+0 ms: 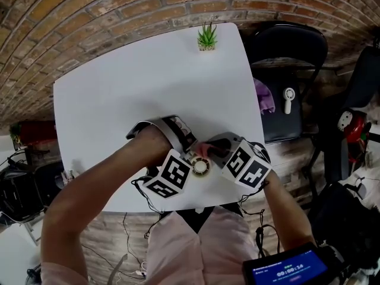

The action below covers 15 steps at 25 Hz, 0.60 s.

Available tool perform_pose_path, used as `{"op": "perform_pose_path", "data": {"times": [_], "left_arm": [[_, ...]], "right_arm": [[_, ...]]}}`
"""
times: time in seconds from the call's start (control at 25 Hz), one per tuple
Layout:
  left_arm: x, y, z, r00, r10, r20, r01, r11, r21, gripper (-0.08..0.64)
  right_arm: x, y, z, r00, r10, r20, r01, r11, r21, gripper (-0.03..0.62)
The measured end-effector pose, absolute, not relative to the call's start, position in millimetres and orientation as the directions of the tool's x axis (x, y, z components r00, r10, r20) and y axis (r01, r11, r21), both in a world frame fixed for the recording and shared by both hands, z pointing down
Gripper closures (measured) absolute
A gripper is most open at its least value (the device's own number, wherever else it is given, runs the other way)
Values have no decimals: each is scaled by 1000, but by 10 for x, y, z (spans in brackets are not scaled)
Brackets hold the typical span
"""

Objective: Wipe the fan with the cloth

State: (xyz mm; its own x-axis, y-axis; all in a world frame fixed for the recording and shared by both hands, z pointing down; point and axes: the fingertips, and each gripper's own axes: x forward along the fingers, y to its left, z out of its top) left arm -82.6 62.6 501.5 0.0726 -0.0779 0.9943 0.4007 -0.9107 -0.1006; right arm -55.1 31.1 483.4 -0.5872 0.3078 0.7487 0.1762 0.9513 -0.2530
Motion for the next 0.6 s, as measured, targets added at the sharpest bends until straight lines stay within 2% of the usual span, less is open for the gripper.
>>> {"op": "perform_pose_path", "data": {"times": [0.36, 0.6], "left_arm": [[-865, 589, 5010, 110, -95, 989, 266, -956, -121, 364], [-924, 546, 5011, 138, -77, 988, 96, -991, -90, 364]], "right_arm": [[-283, 285, 4837, -581, 299, 757, 144, 953, -266, 560], [-116, 316, 4846, -587, 281, 759, 91, 955, -283, 560]]}}
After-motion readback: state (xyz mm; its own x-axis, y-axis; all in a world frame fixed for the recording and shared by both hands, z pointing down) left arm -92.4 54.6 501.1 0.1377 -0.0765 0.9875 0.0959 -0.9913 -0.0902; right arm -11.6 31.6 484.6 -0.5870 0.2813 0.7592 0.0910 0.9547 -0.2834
